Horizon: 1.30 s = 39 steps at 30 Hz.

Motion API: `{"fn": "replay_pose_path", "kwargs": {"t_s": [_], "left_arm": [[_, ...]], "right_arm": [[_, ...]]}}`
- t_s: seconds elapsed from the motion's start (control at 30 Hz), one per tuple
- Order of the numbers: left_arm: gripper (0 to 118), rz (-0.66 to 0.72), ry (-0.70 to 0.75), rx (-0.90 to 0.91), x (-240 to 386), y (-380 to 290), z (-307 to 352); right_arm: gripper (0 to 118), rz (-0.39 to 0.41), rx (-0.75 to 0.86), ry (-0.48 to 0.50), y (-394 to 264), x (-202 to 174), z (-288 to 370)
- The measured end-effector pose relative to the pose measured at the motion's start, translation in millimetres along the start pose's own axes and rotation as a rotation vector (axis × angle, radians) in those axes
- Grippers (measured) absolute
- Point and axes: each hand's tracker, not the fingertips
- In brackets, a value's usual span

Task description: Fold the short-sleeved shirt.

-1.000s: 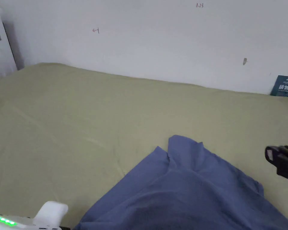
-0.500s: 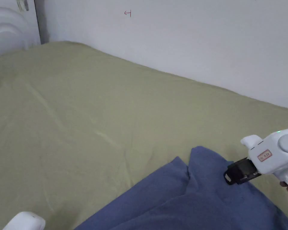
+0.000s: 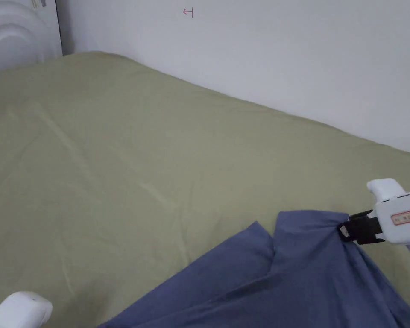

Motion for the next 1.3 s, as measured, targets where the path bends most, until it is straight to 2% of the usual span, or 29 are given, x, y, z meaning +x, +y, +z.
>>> {"fn": "replay_pose_path", "kwargs": {"t_s": [0.1, 0.2, 0.3, 0.4, 0.43, 0.47, 0.53, 0.57, 0.63, 0.7, 0.77, 0.87, 0.9, 0.93, 0.97, 1.07, 1.1, 1.13, 1.17, 1.2, 1.3], "left_arm": [[6, -0.015, -0.033, 0.087, 6, 21, 26], [6, -0.070, -0.033, 0.152, 4, 55, 43], [6, -0.168, 0.010, 0.220, 11, 115, 55], [6, -0.254, 0.033, 0.280, 25, 183, 64], [6, -0.267, 0.041, 0.290, 29, 203, 66], [6, -0.282, 0.054, 0.311, 34, 226, 68], [6, -0.290, 0.047, 0.312, 60, 263, 73], [6, -0.306, 0.087, 0.353, 70, 283, 75], [6, -0.350, 0.128, 0.386, 85, 316, 75], [6, -0.377, 0.136, 0.409, 90, 348, 74], [6, -0.373, 0.156, 0.426, 99, 377, 71], [6, -0.368, 0.174, 0.474, 105, 426, 67], [6, -0.355, 0.199, 0.497, 110, 441, 66], [6, -0.368, 0.204, 0.482, 115, 454, 67], [6, -0.381, 0.252, 0.524, 121, 466, 69], [6, -0.376, 0.315, 0.616, 118, 522, 72], [6, -0.375, 0.301, 0.624, 117, 533, 75], [6, -0.380, 0.313, 0.649, 117, 541, 77], [6, -0.386, 0.334, 0.661, 117, 550, 78], [6, -0.402, 0.352, 0.669, 139, 519, 86], [6, -0.397, 0.376, 0.713, 138, 526, 95]], "right_arm": [[2, 0.027, 0.186, -0.024, -1, -6, 56], [2, 0.014, 0.308, -0.056, 8, -13, 114], [2, 0.039, 0.401, -0.153, 27, -10, 166], [2, -0.006, 0.472, -0.218, 47, 2, 209], [2, -0.029, 0.479, -0.269, 50, 19, 218], [2, -0.015, 0.504, -0.322, 58, 23, 232], [2, -0.046, 0.527, -0.354, 73, 36, 253], [2, -0.082, 0.556, -0.422, 81, 42, 262], [2, -0.092, 0.586, -0.496, 96, 54, 279], [2, -0.108, 0.638, -0.551, 105, 47, 295], [2, -0.155, 0.690, -0.564, 118, 58, 310], [2, -0.137, 0.753, -0.688, 133, 52, 325], [2, -0.106, 0.779, -0.796, 140, 47, 327], [2, -0.074, 0.799, -0.843, 146, 44, 330], [2, -0.062, 0.824, -0.843, 164, 66, 329], [2, -0.040, 0.880, -0.852, 187, 62, 341], [2, -0.029, 0.886, -0.851, 200, 79, 341], [2, -0.013, 0.916, -0.868, 205, 79, 345], [2, -0.010, 0.925, -0.843, 210, 80, 351], [2, -0.008, 0.940, -0.852, 214, 79, 355], [2, 0.024, 1.019, -0.829, 214, 74, 377]]}}
